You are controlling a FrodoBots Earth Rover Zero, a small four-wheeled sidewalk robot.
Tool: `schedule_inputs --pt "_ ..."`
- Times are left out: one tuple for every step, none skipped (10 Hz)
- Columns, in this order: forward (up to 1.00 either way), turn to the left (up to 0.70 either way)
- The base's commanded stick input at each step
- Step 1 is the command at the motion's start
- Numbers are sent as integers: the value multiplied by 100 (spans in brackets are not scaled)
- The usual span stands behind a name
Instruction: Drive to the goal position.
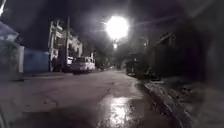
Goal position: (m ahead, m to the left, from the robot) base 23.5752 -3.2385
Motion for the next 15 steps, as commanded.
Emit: schedule_inputs --pt "70 0" --pt "70 0" --pt "70 0" --pt "70 0" --pt "70 0" --pt "70 0" --pt "70 0" --pt "70 0" --pt "70 0" --pt "70 0" --pt "70 0" --pt "70 0" --pt "70 0" --pt "70 0" --pt "70 0"
